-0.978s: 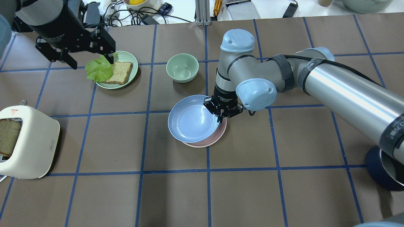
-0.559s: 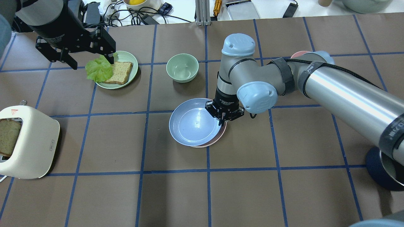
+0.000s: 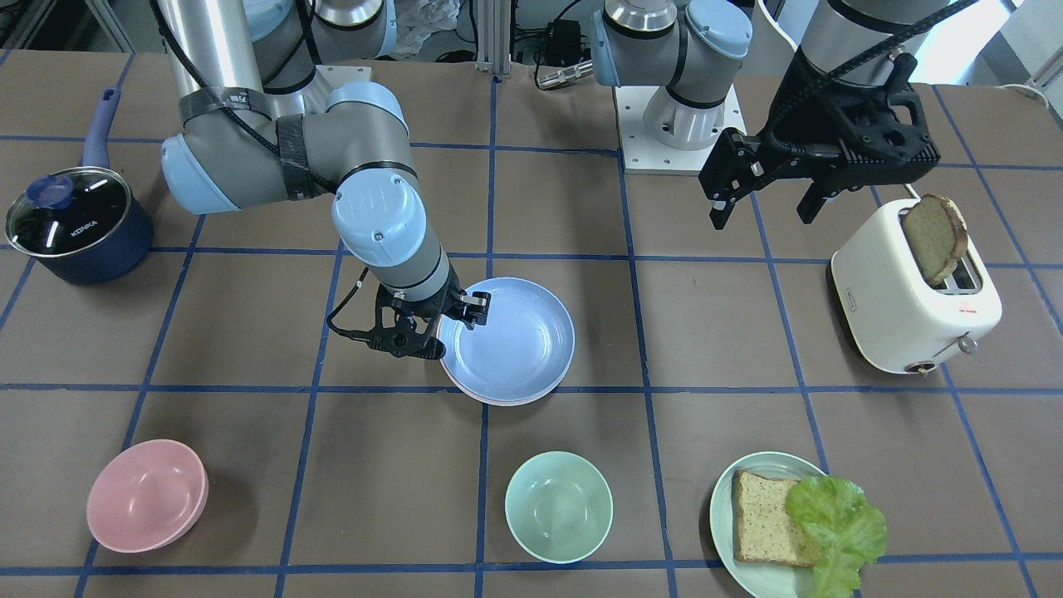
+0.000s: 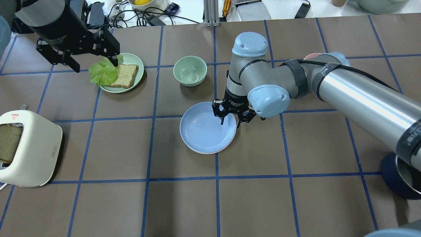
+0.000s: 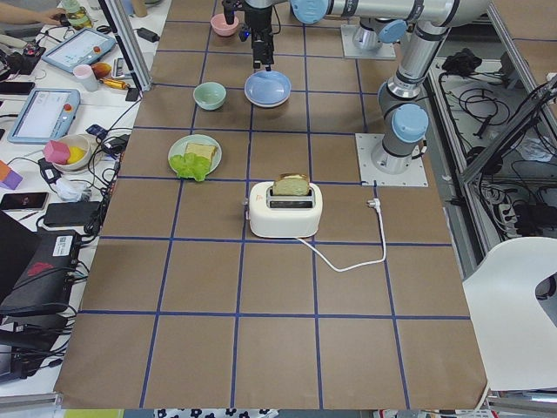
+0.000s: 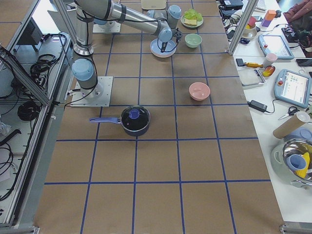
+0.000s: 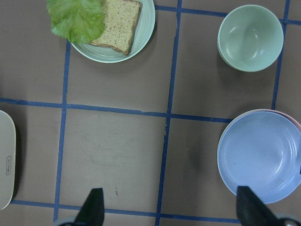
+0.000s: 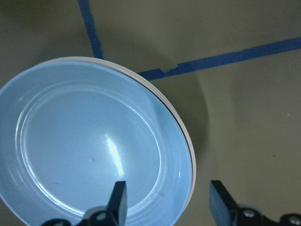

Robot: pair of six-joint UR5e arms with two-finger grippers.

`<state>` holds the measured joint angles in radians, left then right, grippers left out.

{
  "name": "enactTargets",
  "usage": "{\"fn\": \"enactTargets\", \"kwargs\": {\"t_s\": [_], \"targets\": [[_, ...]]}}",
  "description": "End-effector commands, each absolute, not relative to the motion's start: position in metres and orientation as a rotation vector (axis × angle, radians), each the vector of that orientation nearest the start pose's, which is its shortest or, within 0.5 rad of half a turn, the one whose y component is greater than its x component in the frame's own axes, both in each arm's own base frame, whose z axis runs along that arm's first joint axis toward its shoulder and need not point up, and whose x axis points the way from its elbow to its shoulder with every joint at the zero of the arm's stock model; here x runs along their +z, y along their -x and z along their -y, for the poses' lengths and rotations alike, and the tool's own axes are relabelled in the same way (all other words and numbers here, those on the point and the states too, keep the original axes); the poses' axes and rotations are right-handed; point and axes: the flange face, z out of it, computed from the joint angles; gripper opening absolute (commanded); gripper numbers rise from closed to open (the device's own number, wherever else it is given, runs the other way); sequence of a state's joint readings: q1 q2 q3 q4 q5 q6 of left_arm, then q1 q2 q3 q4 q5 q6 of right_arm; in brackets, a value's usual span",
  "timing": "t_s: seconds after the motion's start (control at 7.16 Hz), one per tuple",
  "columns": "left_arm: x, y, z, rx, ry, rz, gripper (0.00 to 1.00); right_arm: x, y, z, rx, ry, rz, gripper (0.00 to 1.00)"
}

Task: Stack three plates with pink and blue
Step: 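Open right gripper and raise it away from the plate stack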

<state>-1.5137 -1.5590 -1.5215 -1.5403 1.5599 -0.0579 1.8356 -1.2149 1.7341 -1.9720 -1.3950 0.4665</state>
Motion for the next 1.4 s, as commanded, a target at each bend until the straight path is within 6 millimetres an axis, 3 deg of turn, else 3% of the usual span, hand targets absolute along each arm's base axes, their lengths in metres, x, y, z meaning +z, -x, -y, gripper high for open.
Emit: {"fn": "enactTargets", "kwargs": {"t_s": [0.0,0.28,0.56,0.84,0.98,1.26], "targets": [[0.521,0.106,0.502,-0.143,0.178,-3.144,1.00,0.287,-0.294,0.535,0.175,-0.324,-2.979,0.71],[0.520,0.107,0.502,-0.138,0.176,-3.143,1.00,0.324,-0.289,0.545,0.092,-0.286,-2.985,0.72],[0.519,0.108,0.500,-0.123,0.171,-3.142,1.00,0.360,-0.256,0.541,0.020,-0.126,-3.075,0.72],[0.519,0.109,0.498,-0.094,0.169,-3.142,1.00,0.394,-0.227,0.532,-0.023,-0.092,-3.106,0.72],[0.521,0.108,0.496,-0.077,0.169,-3.142,1.00,0.413,-0.216,0.520,-0.021,0.028,-3.136,0.72],[0.518,0.109,0.495,-0.072,0.169,-3.146,1.00,0.440,-0.187,0.506,-0.012,0.031,-3.141,0.72]]}}
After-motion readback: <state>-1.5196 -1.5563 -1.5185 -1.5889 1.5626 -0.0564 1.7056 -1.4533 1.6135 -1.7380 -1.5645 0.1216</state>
